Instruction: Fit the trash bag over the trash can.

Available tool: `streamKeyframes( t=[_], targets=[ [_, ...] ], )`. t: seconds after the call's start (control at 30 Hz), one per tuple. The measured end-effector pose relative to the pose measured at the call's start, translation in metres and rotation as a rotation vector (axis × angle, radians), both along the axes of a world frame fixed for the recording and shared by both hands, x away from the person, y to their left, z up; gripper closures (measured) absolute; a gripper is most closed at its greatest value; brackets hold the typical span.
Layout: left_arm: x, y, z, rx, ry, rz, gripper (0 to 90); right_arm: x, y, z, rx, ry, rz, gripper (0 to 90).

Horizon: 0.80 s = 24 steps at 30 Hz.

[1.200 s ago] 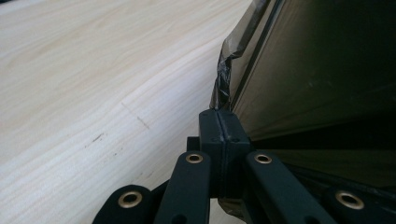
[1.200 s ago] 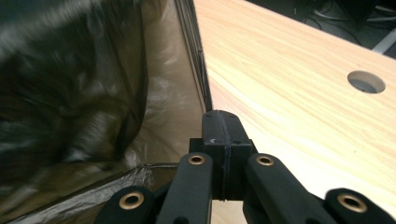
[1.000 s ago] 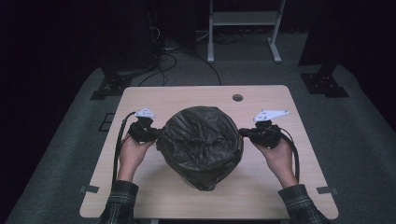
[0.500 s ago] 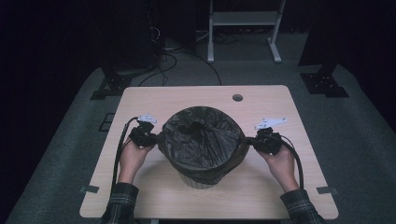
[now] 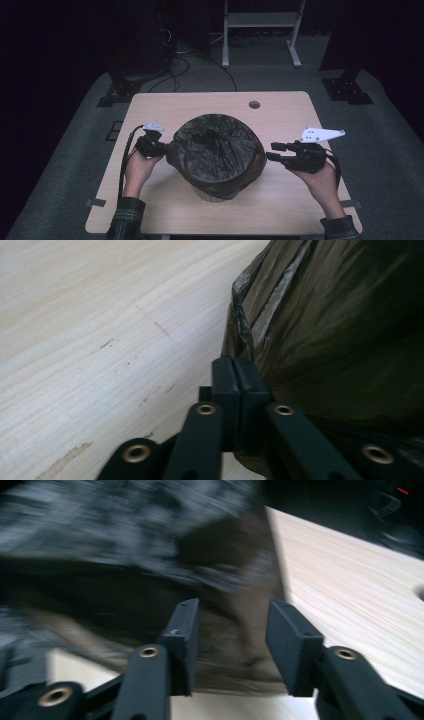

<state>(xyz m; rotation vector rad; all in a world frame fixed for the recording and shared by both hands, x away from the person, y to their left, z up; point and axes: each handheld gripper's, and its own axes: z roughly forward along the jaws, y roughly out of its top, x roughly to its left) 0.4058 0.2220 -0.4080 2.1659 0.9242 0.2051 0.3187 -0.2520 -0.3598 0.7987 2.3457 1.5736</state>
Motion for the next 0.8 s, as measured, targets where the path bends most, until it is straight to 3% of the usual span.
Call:
streamKeyframes(
  t=[0.07,0.27,0.5,0.67,0.8],
  targets=[
    [-0.003,0.004,0.004,-0.021,-0.033,0.008,73.0,-0.007,0.003,0.004,0.009,-0.013,0.048,53.0],
    [-0.013,0.015,0.024,-0.082,-0.093,-0.013,53.8,-0.005,0.013,0.004,-0.005,-0.005,0.094,51.8],
    [-0.031,0.027,0.055,-0.122,-0.15,-0.103,42.2,-0.003,0.018,0.002,-0.023,0.001,0.121,49.1],
    [-0.039,0.019,0.059,-0.088,-0.152,-0.208,35.5,0.0,0.022,-0.001,-0.044,0.016,0.138,48.4],
    [-0.035,0.013,0.054,-0.08,-0.132,-0.24,36.2,0.001,0.025,0.0,-0.05,0.01,0.149,65.7]
  ],
)
